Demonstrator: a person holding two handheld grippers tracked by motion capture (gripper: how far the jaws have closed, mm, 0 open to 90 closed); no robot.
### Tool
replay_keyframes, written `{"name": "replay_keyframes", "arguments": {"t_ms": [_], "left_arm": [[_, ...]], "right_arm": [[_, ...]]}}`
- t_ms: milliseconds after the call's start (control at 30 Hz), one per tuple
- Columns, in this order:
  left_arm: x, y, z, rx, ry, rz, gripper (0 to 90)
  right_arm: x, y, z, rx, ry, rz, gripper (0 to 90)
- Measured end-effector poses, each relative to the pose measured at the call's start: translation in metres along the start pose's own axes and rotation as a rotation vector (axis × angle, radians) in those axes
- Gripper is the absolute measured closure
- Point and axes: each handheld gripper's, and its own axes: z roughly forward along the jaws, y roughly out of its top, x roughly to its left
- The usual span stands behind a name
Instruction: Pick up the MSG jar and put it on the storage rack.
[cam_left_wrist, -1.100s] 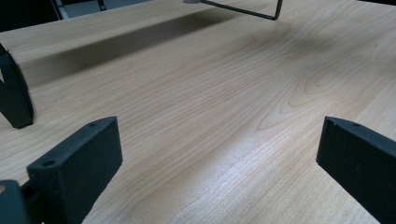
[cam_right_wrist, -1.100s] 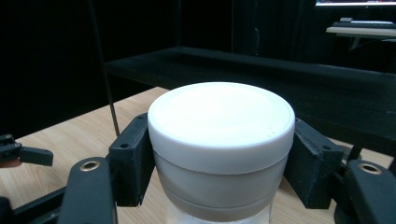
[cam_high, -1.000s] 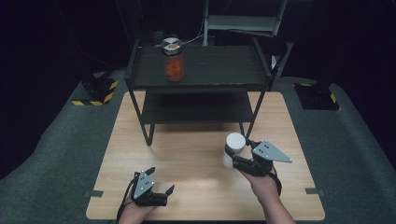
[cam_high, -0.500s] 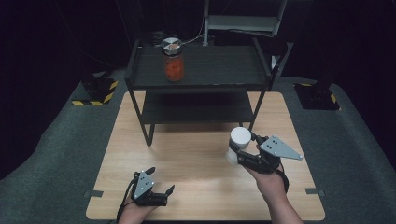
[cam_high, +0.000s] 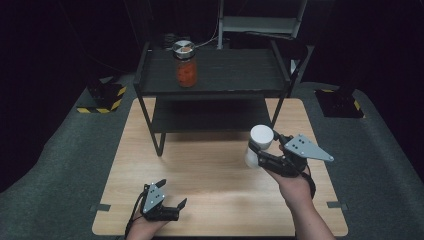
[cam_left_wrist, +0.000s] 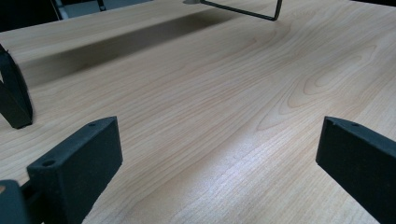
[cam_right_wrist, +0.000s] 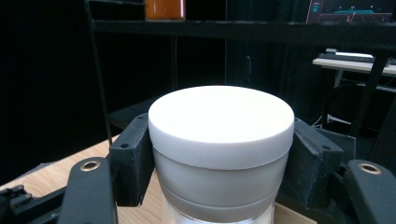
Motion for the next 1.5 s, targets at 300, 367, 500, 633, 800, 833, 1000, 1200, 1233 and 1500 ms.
{"name": "replay_keyframes", "arguments": {"t_ms": [300, 367, 500, 633, 800, 833, 1000, 1200, 1233, 1500], "left_arm": [[0.002, 0.001, 0.003, 0.000, -0.001, -0.005, 0.6], [0.002, 0.001, 0.003, 0.000, -0.005, 0.003, 0.6], [0.003, 0.001, 0.004, -0.001, -0.007, -0.002, 0.6], [0.004, 0.001, 0.003, -0.001, -0.010, -0.003, 0.6], [0.003, 0.001, 0.003, -0.001, -0.013, -0.001, 0.6], [0.003, 0.001, 0.003, -0.002, -0.014, -0.004, 0.6], [0.005, 0.002, 0.004, 0.002, -0.019, -0.003, 0.6], [0.005, 0.002, 0.003, 0.003, -0.021, 0.002, 0.6], [0.005, 0.002, 0.003, 0.002, -0.022, 0.004, 0.6], [0.005, 0.001, 0.003, -0.004, -0.023, -0.001, 0.7]], "right_arm": [[-0.001, 0.025, 0.001, -0.018, 0.002, -0.022, 33.7], [-0.001, 0.029, 0.001, -0.018, 0.001, -0.024, 33.7], [0.000, 0.036, 0.003, -0.024, -0.005, -0.022, 33.7], [0.000, 0.045, 0.005, -0.025, -0.007, -0.032, 33.7], [-0.002, 0.055, 0.011, -0.033, -0.012, -0.041, 33.7], [-0.003, 0.057, 0.013, -0.034, -0.014, -0.042, 33.7], [-0.011, 0.069, 0.020, -0.051, -0.018, -0.015, 33.8], [-0.012, 0.083, 0.026, -0.060, -0.032, -0.024, 33.7], [-0.012, 0.085, 0.027, -0.061, -0.033, -0.020, 33.8], [-0.011, 0.098, 0.031, -0.072, -0.048, -0.030, 33.7]]}}
